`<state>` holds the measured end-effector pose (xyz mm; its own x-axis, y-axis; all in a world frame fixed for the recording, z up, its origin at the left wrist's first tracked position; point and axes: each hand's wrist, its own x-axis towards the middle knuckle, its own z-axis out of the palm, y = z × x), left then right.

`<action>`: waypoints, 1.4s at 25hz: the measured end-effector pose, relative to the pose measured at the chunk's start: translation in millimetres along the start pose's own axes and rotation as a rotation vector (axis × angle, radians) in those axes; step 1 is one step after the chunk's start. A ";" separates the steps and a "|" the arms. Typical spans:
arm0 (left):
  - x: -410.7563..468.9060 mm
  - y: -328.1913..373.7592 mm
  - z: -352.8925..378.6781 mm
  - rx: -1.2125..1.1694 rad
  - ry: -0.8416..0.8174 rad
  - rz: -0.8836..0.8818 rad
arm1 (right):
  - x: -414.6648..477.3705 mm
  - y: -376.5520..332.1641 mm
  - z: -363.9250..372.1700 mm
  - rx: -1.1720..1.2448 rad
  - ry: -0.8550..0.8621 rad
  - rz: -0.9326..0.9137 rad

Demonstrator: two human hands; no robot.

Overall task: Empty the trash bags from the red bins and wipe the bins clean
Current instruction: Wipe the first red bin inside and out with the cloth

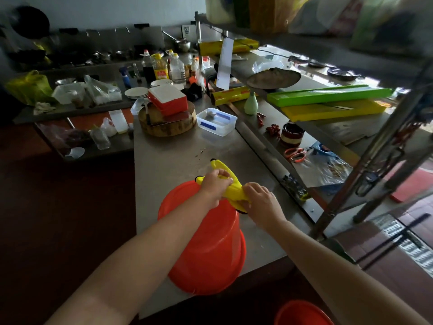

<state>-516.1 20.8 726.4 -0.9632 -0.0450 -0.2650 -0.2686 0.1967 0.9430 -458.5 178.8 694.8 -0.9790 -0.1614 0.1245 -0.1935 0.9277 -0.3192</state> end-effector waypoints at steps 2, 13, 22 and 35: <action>0.2 21.0 14.9 0.057 0.006 0.053 | 3.8 12.1 -15.8 0.143 0.055 0.074; 16.2 47.1 91.4 1.124 -0.378 0.597 | 34.5 121.3 -92.4 0.108 -0.108 0.063; 43.4 -0.6 134.3 1.154 -0.387 0.455 | 8.6 180.3 -23.0 0.077 -0.220 0.298; 164.3 -33.4 192.8 1.803 -0.781 0.908 | 13.5 206.7 60.1 0.059 -0.099 0.528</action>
<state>-663.6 195.6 612.5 -0.4630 0.7792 -0.4224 0.8863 0.4122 -0.2111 -515.6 348.2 574.1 -0.9448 0.2881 -0.1559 0.3262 0.8711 -0.3671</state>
